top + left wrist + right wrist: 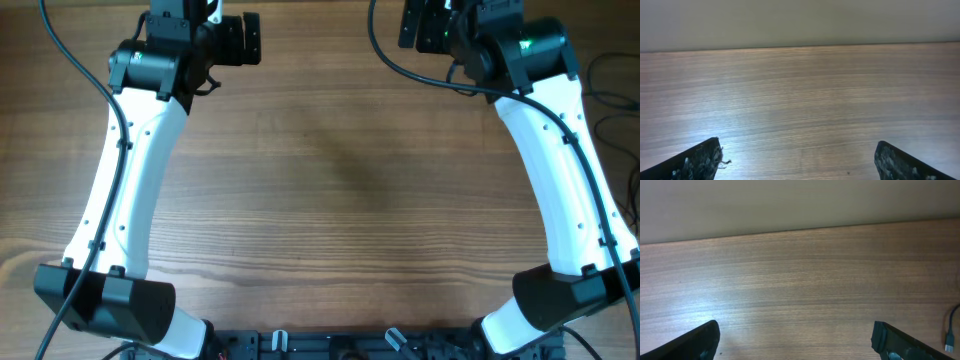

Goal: Untangle cables

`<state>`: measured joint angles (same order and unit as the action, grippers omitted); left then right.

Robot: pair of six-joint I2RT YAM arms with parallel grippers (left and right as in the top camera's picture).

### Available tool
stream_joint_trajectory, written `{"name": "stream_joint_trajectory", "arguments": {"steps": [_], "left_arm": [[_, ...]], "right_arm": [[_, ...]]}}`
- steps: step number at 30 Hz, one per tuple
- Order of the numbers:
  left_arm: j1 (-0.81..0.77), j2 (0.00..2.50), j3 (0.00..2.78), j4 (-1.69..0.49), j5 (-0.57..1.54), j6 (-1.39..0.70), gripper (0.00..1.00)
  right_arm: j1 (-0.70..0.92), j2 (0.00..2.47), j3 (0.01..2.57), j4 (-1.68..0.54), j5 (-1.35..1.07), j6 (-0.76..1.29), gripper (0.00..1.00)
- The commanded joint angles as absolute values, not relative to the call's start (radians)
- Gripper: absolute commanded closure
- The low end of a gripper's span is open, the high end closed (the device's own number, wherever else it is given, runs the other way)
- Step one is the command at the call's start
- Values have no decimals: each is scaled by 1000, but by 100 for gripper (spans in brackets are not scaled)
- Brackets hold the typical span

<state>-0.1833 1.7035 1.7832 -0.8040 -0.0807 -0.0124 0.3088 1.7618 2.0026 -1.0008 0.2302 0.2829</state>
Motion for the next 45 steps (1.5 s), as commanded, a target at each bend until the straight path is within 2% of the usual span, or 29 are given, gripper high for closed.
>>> {"name": "stream_joint_trajectory", "arguments": {"steps": [1, 31, 38, 45], "left_arm": [[-183, 1697, 1784, -803, -165, 0, 0], [-183, 1697, 1784, -805, -169, -1, 0], [-183, 1698, 1784, -1016, -170, -1, 0], [-183, 1698, 1784, -1044, -170, -1, 0]], "right_arm": [[311, 1777, 2003, -995, 256, 289, 0], [311, 1777, 2003, -1005, 255, 291, 0], [311, 1777, 2003, -1089, 226, 292, 0], [311, 1777, 2003, -1173, 170, 291, 0]]}}
